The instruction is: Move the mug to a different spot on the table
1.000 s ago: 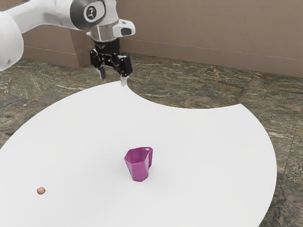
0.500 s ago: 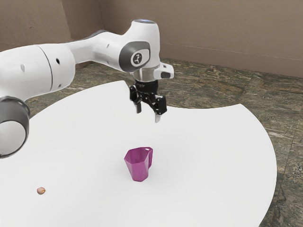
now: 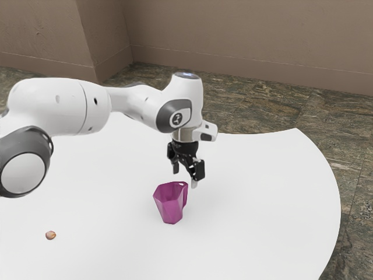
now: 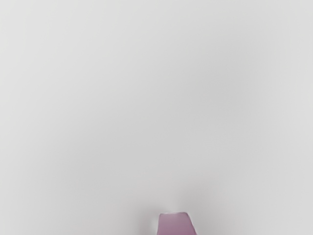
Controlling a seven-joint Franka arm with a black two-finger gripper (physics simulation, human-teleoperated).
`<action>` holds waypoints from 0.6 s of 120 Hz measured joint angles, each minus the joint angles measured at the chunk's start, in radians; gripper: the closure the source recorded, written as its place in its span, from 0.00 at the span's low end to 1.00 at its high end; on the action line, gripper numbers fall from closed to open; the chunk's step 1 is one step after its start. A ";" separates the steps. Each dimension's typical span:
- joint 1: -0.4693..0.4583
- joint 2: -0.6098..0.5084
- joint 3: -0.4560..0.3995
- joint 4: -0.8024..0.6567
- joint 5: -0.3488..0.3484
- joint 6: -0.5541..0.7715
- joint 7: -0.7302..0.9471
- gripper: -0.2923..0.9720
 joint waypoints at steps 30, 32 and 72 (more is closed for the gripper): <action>0.001 0.011 0.001 -0.045 0.015 0.042 0.053 0.23; 0.001 0.011 0.001 -0.048 0.017 0.043 0.057 0.23; -0.014 0.003 0.001 -0.076 0.032 0.059 0.146 0.23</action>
